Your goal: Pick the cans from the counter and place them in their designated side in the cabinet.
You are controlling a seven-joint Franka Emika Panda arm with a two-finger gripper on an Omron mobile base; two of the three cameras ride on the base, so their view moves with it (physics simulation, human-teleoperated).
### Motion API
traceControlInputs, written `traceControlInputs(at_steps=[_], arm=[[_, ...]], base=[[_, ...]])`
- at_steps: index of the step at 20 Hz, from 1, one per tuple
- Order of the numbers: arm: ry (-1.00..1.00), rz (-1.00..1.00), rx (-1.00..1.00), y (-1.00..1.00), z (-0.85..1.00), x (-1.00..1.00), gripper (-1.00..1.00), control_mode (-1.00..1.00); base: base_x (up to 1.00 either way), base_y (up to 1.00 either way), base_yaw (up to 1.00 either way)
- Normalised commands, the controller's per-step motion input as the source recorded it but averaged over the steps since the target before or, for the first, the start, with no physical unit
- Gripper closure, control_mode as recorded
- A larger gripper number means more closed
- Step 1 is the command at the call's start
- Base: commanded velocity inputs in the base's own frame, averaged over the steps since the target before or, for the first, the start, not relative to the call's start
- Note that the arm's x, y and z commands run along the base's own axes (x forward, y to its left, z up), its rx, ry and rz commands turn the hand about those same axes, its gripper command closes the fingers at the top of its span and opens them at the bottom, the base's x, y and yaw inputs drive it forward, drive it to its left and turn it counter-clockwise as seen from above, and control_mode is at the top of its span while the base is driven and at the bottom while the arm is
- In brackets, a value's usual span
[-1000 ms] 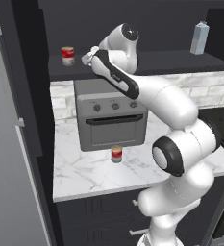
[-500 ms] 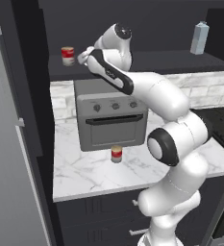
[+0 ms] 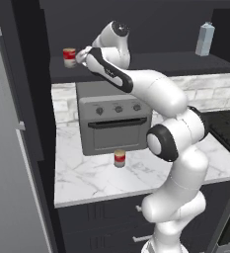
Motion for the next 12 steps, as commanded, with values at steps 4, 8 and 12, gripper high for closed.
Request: traceControlInputs(at_steps=[4, 8, 12], arm=[[0.03, 0.00, -0.01, 0.10, -0.13, 0.27, 1.00, -1.00], [0.02, 0.00, -0.05, 0.01, -0.27, 0.17, 1.00, -1.00], [0.00, 0.00, -0.07, 0.00, -0.37, 0.10, 1.00, -1.00]], base=[[0.00, 0.00, 0.00], [0.00, 0.00, 0.00], [0.00, 0.00, 0.00]])
